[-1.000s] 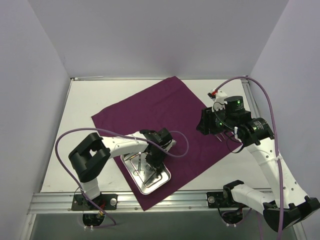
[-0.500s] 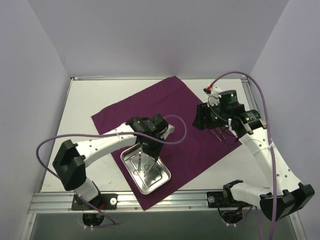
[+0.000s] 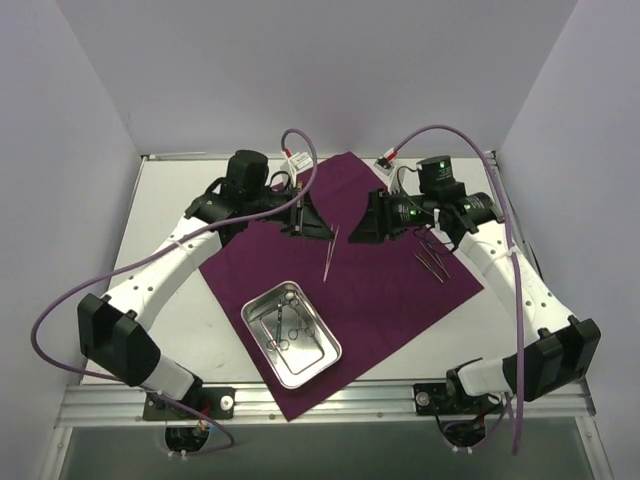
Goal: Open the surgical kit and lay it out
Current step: Place the medical item in the surgical kit.
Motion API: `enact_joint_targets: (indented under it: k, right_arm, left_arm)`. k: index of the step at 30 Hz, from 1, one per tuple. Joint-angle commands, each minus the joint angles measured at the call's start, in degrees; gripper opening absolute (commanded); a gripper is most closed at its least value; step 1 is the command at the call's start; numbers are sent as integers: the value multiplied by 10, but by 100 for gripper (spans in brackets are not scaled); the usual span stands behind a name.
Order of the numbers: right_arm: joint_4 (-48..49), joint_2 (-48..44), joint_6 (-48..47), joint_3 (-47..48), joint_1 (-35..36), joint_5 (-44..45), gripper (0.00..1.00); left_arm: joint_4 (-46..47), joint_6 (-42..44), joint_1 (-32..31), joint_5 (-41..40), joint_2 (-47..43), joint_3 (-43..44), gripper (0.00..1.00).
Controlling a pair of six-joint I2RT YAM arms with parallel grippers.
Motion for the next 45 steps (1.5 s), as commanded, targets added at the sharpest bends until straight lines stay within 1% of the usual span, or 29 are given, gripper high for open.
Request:
enact_joint_targets:
  k: [1, 2, 3, 4, 5, 6, 7, 8, 9, 10, 11, 13, 15, 18, 20, 22, 29, 33, 36, 45]
  right_arm:
    - [152, -7, 85, -8, 4, -143, 43]
    - [184, -10, 108, -19, 5, -153, 44]
    - [216, -12, 129, -29, 6, -165, 44]
    - [265, -18, 159, -36, 7, -175, 44]
    - [282, -20, 172, -45, 8, -182, 44]
    - [300, -25, 186, -52, 9, -182, 45]
    - [352, -34, 203, -61, 9, -181, 45]
    - [373, -39, 242, -70, 9, -181, 46]
    - [397, -43, 258, -90, 10, -182, 47]
    - [428, -49, 270, -98, 10, -183, 46]
    - [433, -51, 283, -103, 10, -188, 46]
    - [429, -59, 281, -107, 11, -188, 46]
    - [424, -70, 273, -109, 10, -189, 46]
    - [402, -75, 250, -95, 3, -193, 46]
    - [379, -76, 234, -82, -8, -199, 46]
    - [370, -75, 231, -73, -12, -211, 46]
    - [409, -68, 269, -63, -12, -231, 42]
    - [478, -66, 319, -75, -11, -237, 41]
    - [509, -65, 350, -77, -11, -241, 39]
    - [530, -62, 369, -88, -5, -240, 36]
  left_arm:
    - [344, -152, 14, 176, 41, 9, 2]
    - [406, -228, 25, 184, 49, 5, 2]
    - [462, -272, 30, 188, 66, 2, 2]
    - [588, -314, 34, 192, 76, -5, 2]
    - [649, -393, 40, 195, 85, -7, 2]
    - [697, -430, 42, 194, 107, -7, 2]
    - [796, -462, 43, 194, 119, -6, 2]
    - [841, -496, 43, 192, 129, -6, 2]
    - [878, -550, 43, 189, 148, -6, 2]
    - [930, -570, 43, 190, 154, -6, 2]
    - [941, -583, 43, 193, 157, -7, 2]
    - [943, -576, 45, 202, 153, -10, 2]
    - [969, -600, 46, 203, 153, -19, 2]
    - [1089, -671, 46, 189, 165, -32, 2]
    - [1129, -714, 46, 182, 169, -33, 2]
    - [1150, -724, 45, 174, 168, -35, 2]
    - [1148, -720, 39, 180, 158, -48, 2]
    - [1144, -717, 36, 180, 153, -57, 2]
    - [1141, -710, 31, 181, 153, -58, 2]
    - [1139, -709, 14, 181, 166, -41, 2]
